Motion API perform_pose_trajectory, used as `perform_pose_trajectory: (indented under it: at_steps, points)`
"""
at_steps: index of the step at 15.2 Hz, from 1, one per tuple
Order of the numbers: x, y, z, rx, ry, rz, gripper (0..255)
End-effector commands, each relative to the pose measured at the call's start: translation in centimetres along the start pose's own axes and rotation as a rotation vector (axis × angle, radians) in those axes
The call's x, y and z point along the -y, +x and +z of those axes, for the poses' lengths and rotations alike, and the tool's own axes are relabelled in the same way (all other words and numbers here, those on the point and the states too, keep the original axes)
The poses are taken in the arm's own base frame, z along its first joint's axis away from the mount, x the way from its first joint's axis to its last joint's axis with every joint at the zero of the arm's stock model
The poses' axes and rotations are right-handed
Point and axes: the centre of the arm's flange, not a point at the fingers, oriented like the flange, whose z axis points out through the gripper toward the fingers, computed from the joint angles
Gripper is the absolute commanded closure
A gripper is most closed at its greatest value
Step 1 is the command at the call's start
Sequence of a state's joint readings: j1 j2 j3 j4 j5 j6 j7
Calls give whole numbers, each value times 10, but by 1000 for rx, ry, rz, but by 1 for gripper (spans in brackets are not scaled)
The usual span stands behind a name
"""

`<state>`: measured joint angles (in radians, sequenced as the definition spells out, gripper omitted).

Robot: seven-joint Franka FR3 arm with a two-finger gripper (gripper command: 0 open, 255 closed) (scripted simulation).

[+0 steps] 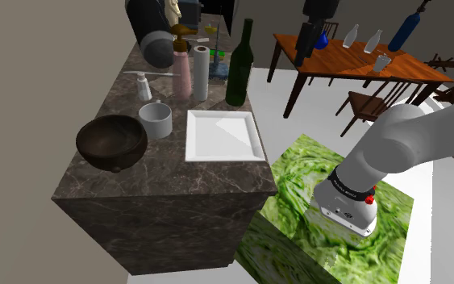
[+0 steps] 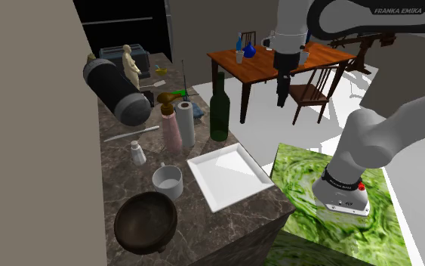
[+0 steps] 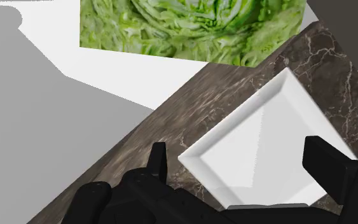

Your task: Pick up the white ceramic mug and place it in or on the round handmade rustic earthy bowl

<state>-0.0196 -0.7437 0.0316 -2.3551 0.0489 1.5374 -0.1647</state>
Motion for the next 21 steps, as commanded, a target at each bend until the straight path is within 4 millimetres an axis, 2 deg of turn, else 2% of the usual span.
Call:
perform_pose_trajectory:
  at_steps: [1,21]
  points:
    - [0,0,0,0,0,0,0]
    - [119,210,108,19,24,70,0]
